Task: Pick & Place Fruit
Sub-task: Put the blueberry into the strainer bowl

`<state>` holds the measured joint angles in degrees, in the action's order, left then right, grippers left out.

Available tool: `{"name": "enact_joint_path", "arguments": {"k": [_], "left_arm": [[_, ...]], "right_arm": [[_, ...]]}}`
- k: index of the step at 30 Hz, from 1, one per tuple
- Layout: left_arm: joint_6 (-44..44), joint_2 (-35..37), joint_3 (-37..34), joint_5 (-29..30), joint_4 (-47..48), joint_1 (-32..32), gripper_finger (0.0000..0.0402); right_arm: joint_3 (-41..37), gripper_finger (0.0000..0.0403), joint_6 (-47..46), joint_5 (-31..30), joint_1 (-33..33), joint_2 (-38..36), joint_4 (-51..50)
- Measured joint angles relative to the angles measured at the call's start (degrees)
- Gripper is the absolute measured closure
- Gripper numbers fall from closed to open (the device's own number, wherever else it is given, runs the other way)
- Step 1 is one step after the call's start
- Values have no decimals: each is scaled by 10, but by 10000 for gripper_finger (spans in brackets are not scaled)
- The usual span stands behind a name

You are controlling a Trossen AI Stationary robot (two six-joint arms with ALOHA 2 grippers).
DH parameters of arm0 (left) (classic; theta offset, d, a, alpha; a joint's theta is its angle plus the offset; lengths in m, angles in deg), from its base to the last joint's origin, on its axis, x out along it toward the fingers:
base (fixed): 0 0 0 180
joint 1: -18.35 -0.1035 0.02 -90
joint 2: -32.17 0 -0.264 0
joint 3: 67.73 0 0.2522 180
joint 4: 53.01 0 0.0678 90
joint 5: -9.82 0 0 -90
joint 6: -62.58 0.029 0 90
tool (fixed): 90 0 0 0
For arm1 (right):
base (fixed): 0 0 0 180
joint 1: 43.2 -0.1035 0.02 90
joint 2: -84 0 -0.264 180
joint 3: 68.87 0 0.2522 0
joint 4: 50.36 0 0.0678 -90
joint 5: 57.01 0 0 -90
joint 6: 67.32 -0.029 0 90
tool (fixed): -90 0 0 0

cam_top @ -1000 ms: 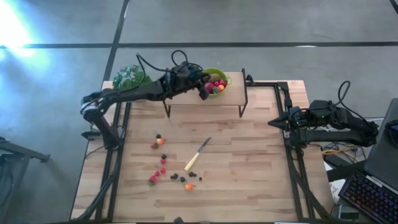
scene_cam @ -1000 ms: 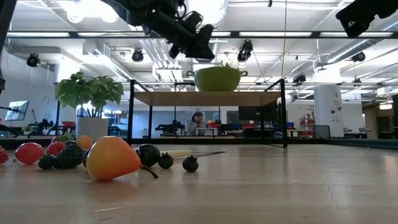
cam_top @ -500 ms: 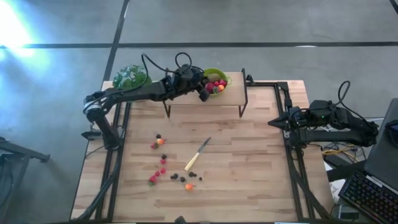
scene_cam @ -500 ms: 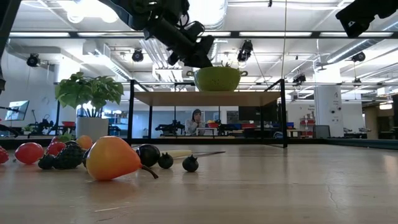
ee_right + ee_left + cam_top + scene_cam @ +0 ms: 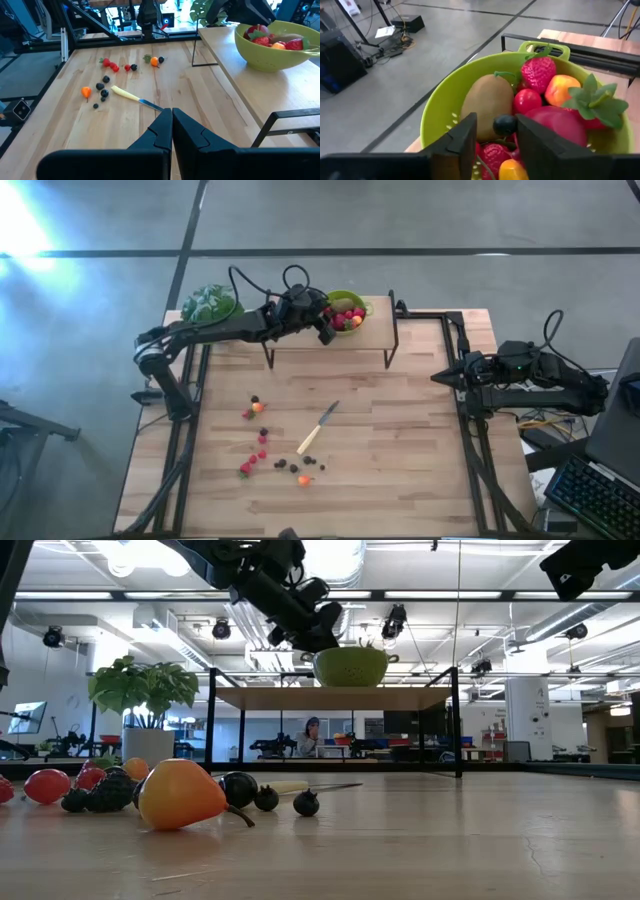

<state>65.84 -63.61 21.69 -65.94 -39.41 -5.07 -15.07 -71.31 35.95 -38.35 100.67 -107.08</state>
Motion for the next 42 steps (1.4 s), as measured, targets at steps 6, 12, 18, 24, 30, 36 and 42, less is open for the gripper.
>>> {"name": "enact_joint_path", "arguments": {"k": [6, 12, 18, 24, 30, 36, 42], "left_arm": [[32, 17, 6, 0, 10, 2, 236], [36, 43, 34, -8, 77, 8, 234], [100, 77, 42, -108, 173, 26, 234], [146, 113, 40, -133, 301, 71, 234], [145, 127, 38, -134, 416, 147, 234], [102, 121, 35, -133, 470, 247, 234], [46, 122, 20, -92, 474, 352, 234]], "right_arm": [[0, 394, 0, 0, 0, 0, 0], [0, 394, 0, 0, 0, 0, 0], [0, 394, 0, 0, 0, 0, 0], [0, 394, 0, 0, 0, 0, 0], [0, 394, 0, 0, 0, 0, 0], [0, 394, 0, 0, 0, 0, 0], [0, 394, 0, 0, 0, 0, 0]]}}
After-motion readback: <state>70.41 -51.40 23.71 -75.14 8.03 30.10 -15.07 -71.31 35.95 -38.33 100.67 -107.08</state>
